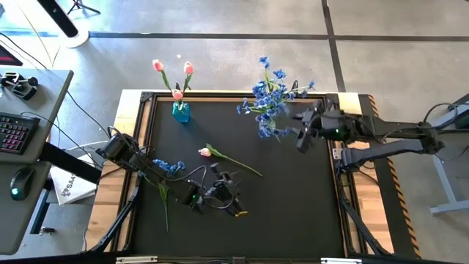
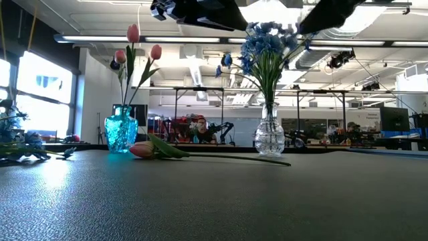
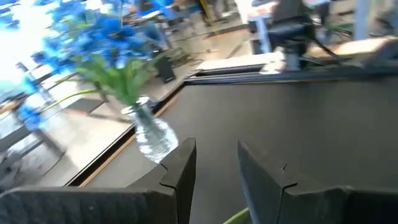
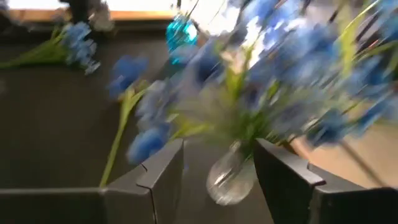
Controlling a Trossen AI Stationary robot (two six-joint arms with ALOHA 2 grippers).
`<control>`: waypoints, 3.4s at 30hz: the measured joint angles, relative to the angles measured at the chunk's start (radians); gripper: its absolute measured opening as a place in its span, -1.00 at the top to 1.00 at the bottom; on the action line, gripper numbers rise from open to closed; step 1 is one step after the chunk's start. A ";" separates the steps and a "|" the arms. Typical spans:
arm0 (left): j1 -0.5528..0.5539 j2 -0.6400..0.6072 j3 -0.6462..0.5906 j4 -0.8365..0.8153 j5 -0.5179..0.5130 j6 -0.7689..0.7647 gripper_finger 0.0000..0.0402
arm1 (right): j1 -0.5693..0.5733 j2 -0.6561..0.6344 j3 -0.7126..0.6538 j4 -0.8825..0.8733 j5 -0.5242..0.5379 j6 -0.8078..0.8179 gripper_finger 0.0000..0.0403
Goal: Sort flowers into vase by color
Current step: Put the pink tulip flower into the blue flower vase
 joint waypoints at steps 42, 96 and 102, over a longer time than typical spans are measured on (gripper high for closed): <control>-0.030 -0.119 -0.108 -1.359 0.500 -1.704 0.47 | 0.152 1.091 0.024 0.821 -0.271 0.138 0.42; 0.311 -0.109 -0.274 -0.734 0.689 -1.449 0.71 | 0.201 0.633 -0.635 1.337 -0.081 0.294 0.42; 0.286 -0.113 -0.225 -0.819 0.627 -1.353 0.97 | 0.201 0.633 -0.634 1.334 -0.088 0.291 0.42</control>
